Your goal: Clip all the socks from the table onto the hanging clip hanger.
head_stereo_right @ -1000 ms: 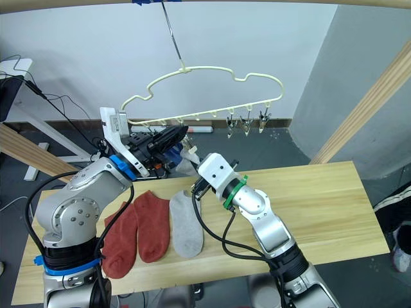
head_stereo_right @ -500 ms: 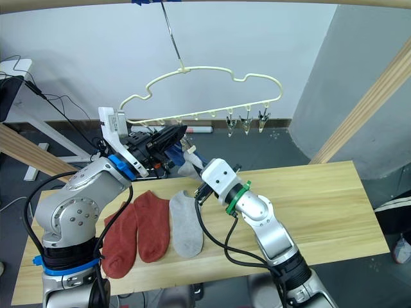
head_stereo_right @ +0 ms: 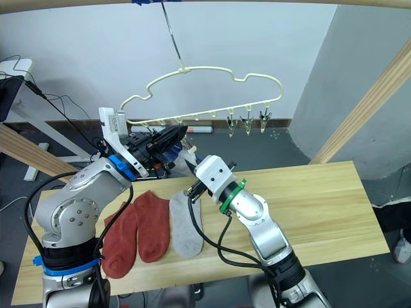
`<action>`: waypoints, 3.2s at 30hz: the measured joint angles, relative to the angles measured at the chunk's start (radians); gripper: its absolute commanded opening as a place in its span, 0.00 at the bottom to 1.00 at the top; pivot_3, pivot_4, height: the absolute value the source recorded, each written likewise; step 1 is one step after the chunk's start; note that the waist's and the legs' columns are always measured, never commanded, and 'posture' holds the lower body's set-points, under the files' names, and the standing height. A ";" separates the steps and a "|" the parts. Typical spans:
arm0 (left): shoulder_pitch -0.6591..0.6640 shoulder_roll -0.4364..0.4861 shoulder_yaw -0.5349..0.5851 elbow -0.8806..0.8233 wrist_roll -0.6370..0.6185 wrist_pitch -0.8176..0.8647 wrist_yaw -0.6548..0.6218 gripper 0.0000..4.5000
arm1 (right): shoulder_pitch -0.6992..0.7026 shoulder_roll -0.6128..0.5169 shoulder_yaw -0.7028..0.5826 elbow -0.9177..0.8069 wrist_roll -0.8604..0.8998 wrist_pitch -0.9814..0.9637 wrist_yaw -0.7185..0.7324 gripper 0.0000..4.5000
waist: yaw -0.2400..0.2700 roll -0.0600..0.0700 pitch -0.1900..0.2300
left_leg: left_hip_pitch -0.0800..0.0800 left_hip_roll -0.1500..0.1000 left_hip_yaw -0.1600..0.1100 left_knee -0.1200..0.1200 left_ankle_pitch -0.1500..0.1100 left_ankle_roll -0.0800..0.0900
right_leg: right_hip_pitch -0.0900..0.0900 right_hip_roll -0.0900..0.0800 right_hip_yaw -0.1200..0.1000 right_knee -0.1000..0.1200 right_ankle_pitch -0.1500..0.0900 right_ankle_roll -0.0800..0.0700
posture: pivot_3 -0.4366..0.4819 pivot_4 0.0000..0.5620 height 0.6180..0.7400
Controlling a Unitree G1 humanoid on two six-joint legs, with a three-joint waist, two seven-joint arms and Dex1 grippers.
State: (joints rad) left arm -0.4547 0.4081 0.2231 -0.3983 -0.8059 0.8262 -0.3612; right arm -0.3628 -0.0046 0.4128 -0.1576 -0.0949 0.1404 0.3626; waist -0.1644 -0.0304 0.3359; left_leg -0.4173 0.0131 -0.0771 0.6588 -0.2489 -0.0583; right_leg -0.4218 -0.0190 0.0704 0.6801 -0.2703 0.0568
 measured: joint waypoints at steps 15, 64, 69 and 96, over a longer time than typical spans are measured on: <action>0.021 0.008 0.001 0.008 -0.008 0.017 0.000 0.62 | -0.010 0.003 -0.001 0.033 0.000 0.000 0.003 0.12 | 0.001 0.000 0.000 | 0.000 0.000 0.000 0.000 0.000 0.000 | 0.000 0.000 0.000 0.000 0.000 0.000 | 0.21 0.59 1.00; 0.204 0.348 -0.053 -0.077 0.153 -0.352 -0.522 0.62 | -0.136 -0.314 -0.311 -0.447 0.274 0.711 0.022 0.47 | 0.023 0.000 0.000 | -0.002 0.000 0.001 -0.001 0.000 0.000 | -0.002 -0.001 0.000 0.000 0.000 0.000 | 0.23 0.53 1.00; 0.198 0.335 -0.061 -0.077 0.155 -0.353 -0.516 0.62 | -0.141 -0.287 -0.298 -0.448 0.274 0.757 -0.019 0.47 | 0.024 0.001 0.000 | -0.001 0.000 0.001 0.000 0.000 0.000 | -0.002 -0.001 0.000 0.000 0.000 0.000 | 0.23 0.51 1.00; 0.157 0.314 -0.082 -0.063 0.158 -0.354 -0.513 0.62 | -0.268 -0.110 -0.231 -0.298 0.196 0.716 -0.159 0.47 | 0.021 0.001 0.000 | -0.002 0.001 0.000 0.000 0.000 0.000 | -0.002 -0.001 -0.001 0.001 0.000 -0.001 | 0.23 0.52 1.00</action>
State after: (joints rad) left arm -0.2982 0.7224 0.1410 -0.4608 -0.6478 0.4727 -0.8744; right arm -0.6303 -0.1142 0.1820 -0.4555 0.1010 0.8561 0.2036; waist -0.1431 -0.0297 0.3356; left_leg -0.4188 0.0138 -0.0769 0.6592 -0.2488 -0.0580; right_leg -0.4236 -0.0201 0.0697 0.6810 -0.2700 0.0560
